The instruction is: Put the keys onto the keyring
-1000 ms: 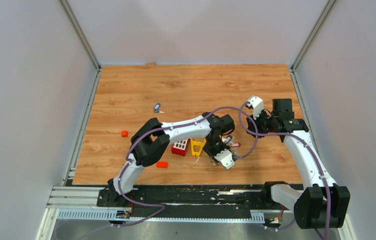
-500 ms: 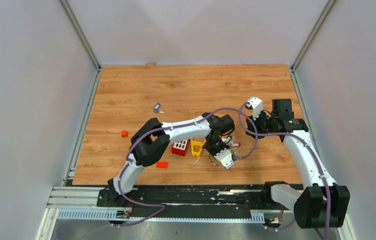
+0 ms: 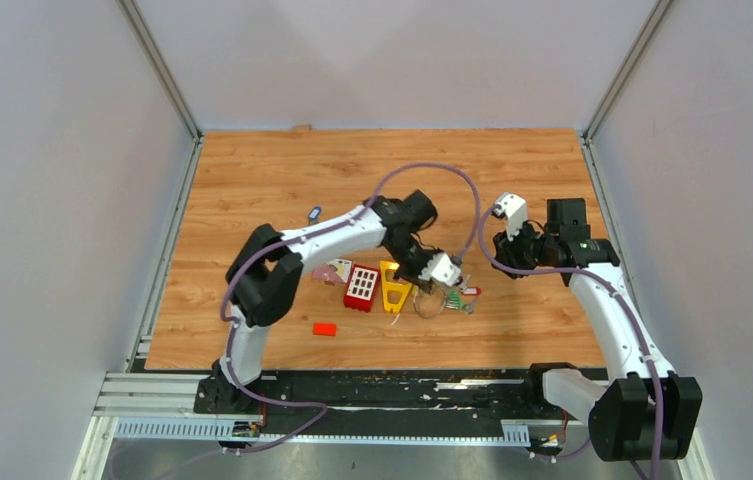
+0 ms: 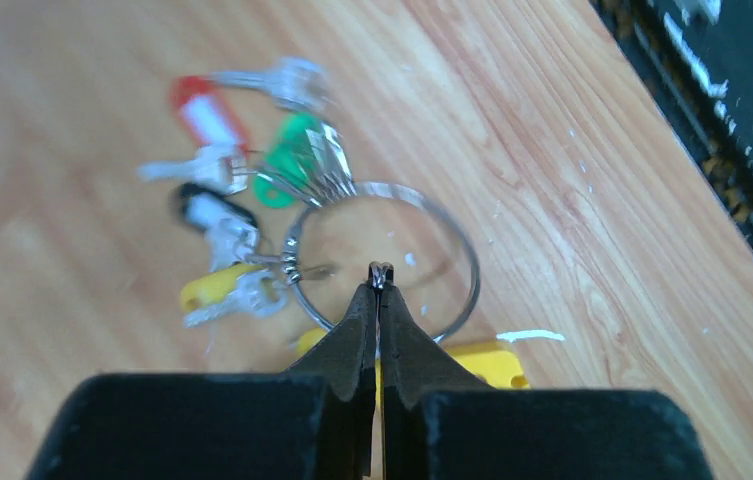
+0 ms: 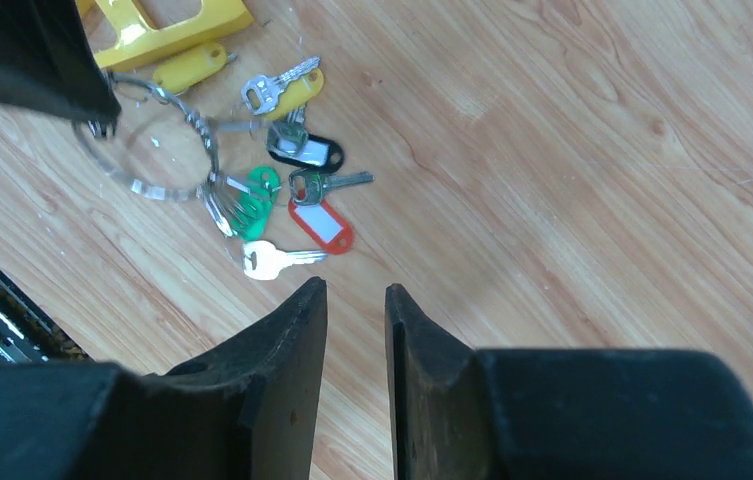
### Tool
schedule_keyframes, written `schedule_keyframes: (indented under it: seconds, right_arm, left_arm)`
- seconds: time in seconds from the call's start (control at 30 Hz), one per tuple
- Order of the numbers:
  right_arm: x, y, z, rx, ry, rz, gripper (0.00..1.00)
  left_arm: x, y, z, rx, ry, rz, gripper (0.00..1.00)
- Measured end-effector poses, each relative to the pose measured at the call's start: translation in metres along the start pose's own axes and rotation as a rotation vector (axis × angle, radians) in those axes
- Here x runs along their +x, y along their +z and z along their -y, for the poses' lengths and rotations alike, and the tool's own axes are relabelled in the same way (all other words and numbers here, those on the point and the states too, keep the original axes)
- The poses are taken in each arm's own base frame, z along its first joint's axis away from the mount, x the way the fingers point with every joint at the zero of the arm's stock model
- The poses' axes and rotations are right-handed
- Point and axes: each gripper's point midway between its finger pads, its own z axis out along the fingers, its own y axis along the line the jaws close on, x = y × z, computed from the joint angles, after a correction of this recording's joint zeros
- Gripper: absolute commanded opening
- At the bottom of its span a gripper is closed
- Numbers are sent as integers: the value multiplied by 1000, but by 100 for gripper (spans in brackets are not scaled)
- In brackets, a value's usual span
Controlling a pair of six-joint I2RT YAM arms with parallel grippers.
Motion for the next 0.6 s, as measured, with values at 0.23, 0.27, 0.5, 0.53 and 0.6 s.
schedule_keyframes:
  seconds: [0.23,0.27,0.5,0.53,0.6]
  right_arm:
    - [-28,-13,-8,-28,-42,102,33]
    - [-35,-17,-10,-38,-53,126,33]
    - [-82,-36,-41,-186,-138,341,35]
    - [-88,-39,-44,-201,-147,369,36]
    - [-103,-44,-51,-237,-180,438,36]
  left_arm:
    - [-29,-90,-21,-252,-208,283,0]
    - [-36,-99,-23,-276,-230,314,0]
    - [-80,-140,-37,-402,-415,537,0]
    - [-83,-144,-39,-412,-446,570,0]
    - [-87,-150,-41,-423,-501,632,0]
